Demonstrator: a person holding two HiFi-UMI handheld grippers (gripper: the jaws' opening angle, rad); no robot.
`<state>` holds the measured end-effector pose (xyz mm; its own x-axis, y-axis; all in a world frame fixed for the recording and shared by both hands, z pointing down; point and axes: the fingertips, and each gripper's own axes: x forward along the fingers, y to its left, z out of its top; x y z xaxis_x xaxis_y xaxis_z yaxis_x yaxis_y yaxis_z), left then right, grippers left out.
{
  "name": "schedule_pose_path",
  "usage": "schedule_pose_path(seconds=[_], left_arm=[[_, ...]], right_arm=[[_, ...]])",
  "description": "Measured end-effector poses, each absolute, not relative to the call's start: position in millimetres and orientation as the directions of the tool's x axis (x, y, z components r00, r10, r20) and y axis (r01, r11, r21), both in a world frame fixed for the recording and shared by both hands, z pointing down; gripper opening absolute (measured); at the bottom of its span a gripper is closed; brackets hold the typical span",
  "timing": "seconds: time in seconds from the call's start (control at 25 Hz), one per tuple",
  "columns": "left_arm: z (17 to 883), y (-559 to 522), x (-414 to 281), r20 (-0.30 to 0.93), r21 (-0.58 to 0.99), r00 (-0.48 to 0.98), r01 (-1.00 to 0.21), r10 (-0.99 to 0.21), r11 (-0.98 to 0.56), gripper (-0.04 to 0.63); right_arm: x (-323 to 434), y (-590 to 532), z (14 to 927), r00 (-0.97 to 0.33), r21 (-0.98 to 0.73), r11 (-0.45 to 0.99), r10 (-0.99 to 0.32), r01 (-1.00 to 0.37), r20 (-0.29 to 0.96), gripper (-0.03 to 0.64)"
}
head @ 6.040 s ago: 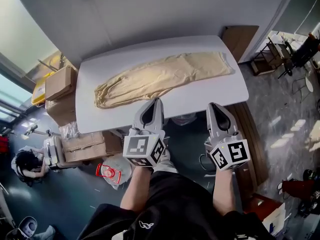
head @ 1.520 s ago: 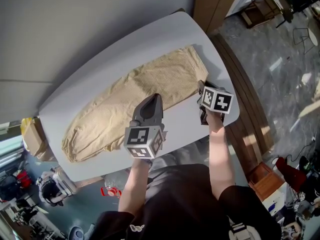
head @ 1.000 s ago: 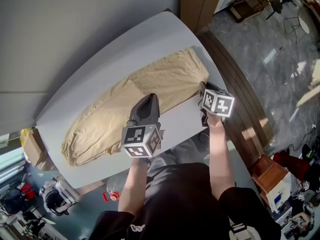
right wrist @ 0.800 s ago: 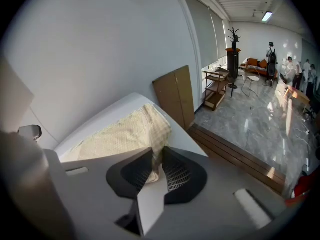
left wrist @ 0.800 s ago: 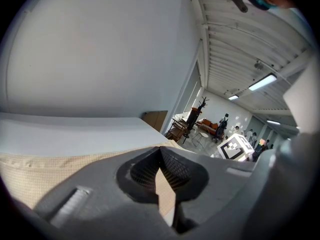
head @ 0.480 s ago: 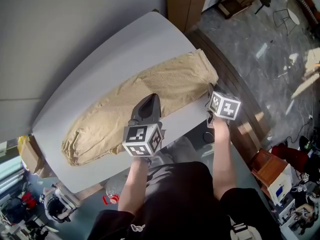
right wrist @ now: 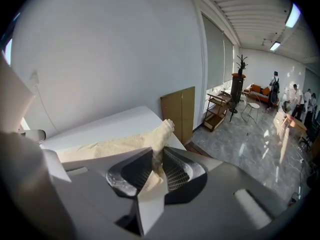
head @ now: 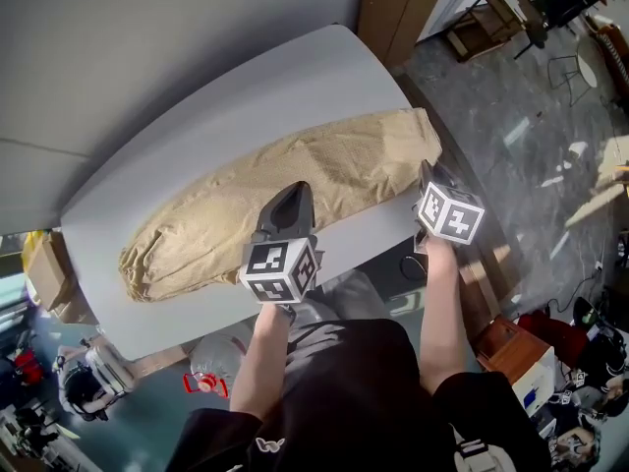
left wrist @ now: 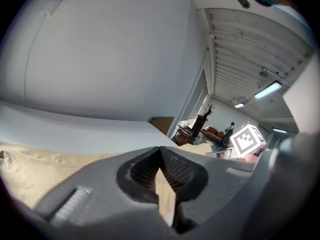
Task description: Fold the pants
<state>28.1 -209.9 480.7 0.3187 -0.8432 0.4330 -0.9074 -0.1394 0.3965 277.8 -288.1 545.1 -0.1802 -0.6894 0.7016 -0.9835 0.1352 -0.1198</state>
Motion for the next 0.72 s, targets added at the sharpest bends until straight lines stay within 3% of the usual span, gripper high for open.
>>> schedule_pose_path(seconds=[0.72], left_arm=[[453,-118,-109,0.365,0.442,0.048,-0.888,-0.93,0.127,0.005]], right_arm=[[128,-265,462,-0.334,0.015,0.433,-0.715,-0.901,0.614,0.063]])
